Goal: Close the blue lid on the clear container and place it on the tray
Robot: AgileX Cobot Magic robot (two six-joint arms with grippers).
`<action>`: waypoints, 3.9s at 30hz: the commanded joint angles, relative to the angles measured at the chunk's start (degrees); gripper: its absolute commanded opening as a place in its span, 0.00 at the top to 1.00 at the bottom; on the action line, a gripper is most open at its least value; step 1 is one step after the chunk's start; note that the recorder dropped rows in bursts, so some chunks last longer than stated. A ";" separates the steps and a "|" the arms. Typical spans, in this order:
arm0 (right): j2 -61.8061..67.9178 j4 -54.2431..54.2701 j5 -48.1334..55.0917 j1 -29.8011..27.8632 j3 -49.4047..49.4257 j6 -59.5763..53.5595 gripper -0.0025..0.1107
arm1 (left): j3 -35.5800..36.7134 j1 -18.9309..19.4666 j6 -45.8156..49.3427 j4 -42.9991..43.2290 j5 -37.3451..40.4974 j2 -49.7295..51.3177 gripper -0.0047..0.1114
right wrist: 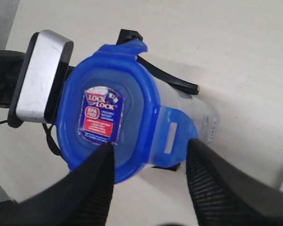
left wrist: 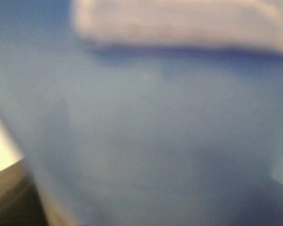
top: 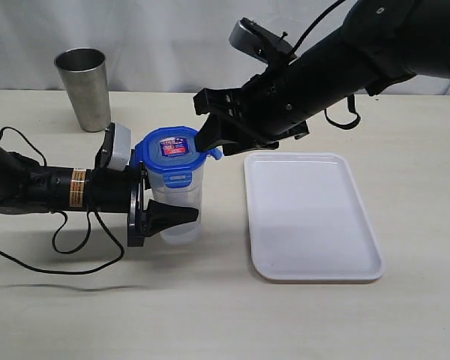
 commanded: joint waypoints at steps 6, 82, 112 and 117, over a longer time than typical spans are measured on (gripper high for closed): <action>1.13 3.24 -2.29 0.04 -0.47 -3.36 0.57 | 0.25 -0.32 -0.11 -2.10 0.39 -0.23 0.96; -0.45 -44.87 -5.09 20.12 -4.97 -24.46 0.62 | 0.25 -0.57 -0.11 -4.25 0.39 -0.23 0.96; 8.17 -50.10 -3.60 20.12 -4.12 -32.12 0.62 | 0.25 -0.57 -0.11 -4.28 0.39 -0.23 0.96; 10.24 -56.31 -4.05 20.12 -4.12 -27.53 0.62 | 0.25 -0.57 -0.49 -4.28 0.39 -0.23 0.96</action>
